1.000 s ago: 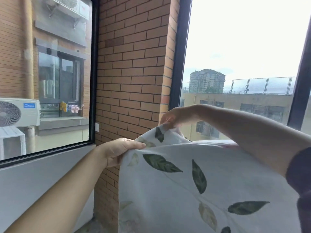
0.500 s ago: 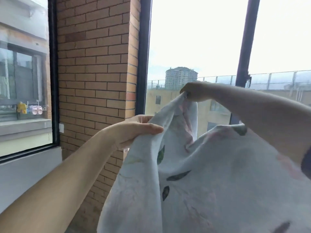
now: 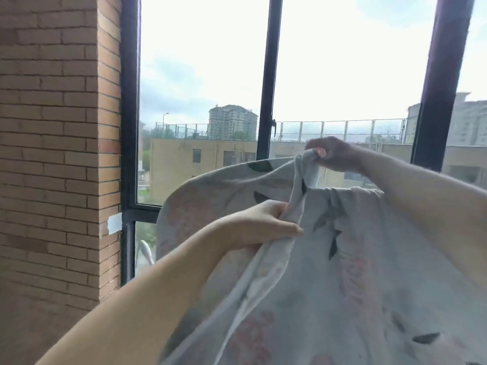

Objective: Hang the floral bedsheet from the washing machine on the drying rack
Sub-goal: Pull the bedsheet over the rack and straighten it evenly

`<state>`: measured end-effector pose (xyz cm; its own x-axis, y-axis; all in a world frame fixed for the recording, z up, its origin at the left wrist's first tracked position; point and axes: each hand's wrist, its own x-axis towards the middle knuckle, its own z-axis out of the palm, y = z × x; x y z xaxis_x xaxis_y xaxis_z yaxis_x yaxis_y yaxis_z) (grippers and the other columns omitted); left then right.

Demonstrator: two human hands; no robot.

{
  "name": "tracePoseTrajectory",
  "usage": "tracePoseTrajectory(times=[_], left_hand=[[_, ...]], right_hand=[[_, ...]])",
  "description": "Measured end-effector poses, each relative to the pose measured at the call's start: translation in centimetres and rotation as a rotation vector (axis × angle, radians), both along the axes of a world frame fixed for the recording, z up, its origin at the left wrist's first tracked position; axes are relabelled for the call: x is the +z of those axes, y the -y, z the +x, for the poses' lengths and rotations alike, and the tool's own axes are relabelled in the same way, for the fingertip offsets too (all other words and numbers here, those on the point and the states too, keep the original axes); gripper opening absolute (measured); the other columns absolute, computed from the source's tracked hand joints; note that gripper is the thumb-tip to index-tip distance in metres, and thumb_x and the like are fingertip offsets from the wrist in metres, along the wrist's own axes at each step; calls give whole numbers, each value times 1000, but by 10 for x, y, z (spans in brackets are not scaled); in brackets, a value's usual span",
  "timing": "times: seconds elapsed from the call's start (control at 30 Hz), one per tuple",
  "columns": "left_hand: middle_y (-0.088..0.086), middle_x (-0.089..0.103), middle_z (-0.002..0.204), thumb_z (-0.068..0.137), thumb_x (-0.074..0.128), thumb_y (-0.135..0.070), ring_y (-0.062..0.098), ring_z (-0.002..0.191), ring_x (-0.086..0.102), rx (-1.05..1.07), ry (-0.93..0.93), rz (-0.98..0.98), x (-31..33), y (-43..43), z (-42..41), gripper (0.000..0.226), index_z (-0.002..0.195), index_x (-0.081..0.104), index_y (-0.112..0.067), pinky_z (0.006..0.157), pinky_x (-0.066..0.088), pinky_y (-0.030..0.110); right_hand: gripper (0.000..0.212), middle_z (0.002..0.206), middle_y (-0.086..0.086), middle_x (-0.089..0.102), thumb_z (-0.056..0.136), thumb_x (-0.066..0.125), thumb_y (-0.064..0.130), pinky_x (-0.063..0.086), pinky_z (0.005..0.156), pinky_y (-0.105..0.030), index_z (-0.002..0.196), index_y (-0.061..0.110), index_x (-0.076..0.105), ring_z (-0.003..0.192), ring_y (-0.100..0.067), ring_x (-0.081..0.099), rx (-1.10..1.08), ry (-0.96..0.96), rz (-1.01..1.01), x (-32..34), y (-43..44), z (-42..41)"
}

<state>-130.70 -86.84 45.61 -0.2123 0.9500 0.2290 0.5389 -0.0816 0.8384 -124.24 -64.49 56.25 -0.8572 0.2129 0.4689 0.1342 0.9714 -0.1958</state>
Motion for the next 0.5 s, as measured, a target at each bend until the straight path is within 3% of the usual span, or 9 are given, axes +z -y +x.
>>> tracePoseTrajectory(times=[0.03,0.1,0.17,0.23,0.3,0.37,0.43,0.5], left_hand=[[-7,63,73,81,62,-16,9,66,61,77,-90,-20,-8,-9,5,2,81,63,-17,59,47,21],[-4,69,83,79,57,-18,14,78,67,245,-314,-69,-23,-23,8,16,92,66,-14,64,52,24],[5,70,90,81,56,-19,18,77,66,307,-378,-152,-32,-29,16,20,99,62,-12,63,54,27],[5,68,87,89,55,-20,18,71,67,207,-340,-269,-39,-28,23,12,96,55,-10,58,54,27],[2,67,89,92,52,-21,16,74,68,144,-367,-349,-41,-22,28,10,94,55,-12,60,54,27],[2,69,91,91,51,-20,14,73,69,175,-384,-311,-41,-14,28,9,90,57,-14,60,54,26],[4,72,89,90,51,-17,14,70,69,258,-367,-222,-37,-7,24,10,87,59,-12,59,54,27],[4,73,80,88,53,-15,16,65,70,358,-373,-97,-34,2,17,13,80,62,-10,60,55,30]], right_hand=[[14,93,0,64,93,53,7,52,73,-28,90,17,62,90,-22,60,11,40,-8,-9,-8,6],[14,99,-2,67,89,59,7,53,86,-39,94,19,64,96,-22,62,-2,130,4,-23,-20,8],[23,104,3,66,89,59,6,51,89,-37,90,28,64,97,-17,61,-26,216,-9,-25,-26,10],[25,94,6,66,88,55,5,50,75,-27,84,28,65,86,-12,59,-115,328,22,-20,-25,7],[23,69,7,61,84,52,1,42,52,-19,75,16,66,64,-10,50,-205,400,58,-17,-20,7],[29,51,11,57,81,47,-5,38,40,-15,66,13,63,57,-11,46,-199,366,-10,-19,-17,6],[30,68,8,68,84,46,-4,48,51,-14,79,15,69,68,-13,58,-70,290,-192,-20,-11,3],[25,100,3,70,90,51,7,54,79,-25,101,19,69,92,-13,64,109,300,-314,-20,0,3]])
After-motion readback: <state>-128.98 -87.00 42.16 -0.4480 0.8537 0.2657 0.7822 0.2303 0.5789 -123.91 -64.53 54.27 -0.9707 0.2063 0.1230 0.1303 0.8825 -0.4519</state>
